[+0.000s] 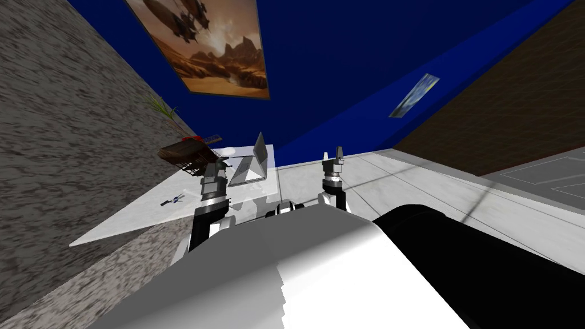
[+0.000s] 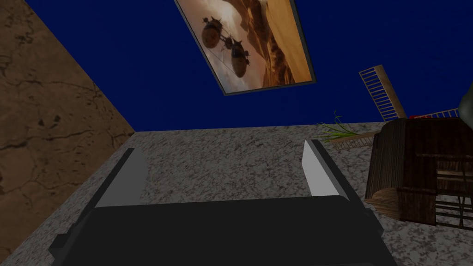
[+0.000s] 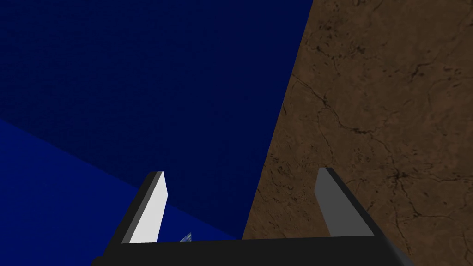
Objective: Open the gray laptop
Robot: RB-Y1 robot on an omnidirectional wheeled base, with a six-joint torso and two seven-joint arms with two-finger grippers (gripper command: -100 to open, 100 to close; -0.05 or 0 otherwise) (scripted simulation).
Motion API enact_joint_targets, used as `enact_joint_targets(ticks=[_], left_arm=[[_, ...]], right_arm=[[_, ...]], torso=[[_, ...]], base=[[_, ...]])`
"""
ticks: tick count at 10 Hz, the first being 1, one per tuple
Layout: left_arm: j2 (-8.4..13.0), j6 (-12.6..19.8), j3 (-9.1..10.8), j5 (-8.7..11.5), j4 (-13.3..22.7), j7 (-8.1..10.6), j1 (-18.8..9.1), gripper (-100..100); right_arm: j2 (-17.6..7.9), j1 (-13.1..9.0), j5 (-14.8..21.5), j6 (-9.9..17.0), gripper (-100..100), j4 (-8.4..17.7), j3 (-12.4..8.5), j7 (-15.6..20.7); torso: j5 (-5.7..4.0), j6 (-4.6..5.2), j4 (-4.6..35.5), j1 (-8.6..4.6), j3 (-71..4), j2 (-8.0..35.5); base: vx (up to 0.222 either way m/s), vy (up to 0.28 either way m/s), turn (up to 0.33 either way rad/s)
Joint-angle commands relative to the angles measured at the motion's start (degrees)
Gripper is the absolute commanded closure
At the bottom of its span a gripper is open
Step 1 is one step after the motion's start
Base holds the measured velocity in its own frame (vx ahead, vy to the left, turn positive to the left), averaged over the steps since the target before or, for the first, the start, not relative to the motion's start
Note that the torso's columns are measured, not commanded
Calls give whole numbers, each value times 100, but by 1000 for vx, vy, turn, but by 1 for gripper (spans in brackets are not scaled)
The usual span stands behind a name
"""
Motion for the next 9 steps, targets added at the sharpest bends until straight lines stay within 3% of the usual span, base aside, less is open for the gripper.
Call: enact_joint_targets(ticks=[1,3,9], left_arm=[[282,205,78,87,-168,71,-21,-100],[467,495,191,235,-393,184,-79,-100],[577,1237,476,614,-851,464,-220,-100]], right_arm=[[0,0,0,0,0,0,0,0],[0,0,0,0,0,0,1,0],[1,0,0,0,0,0,1,0]], torso=[[0,0,1,1,-1,1],[-2,1,3,-7,0,4],[2,-1,1,7,-4,-3]], base=[[-19,-57,-71],[-24,-96,-128],[-32,-110,-97]])
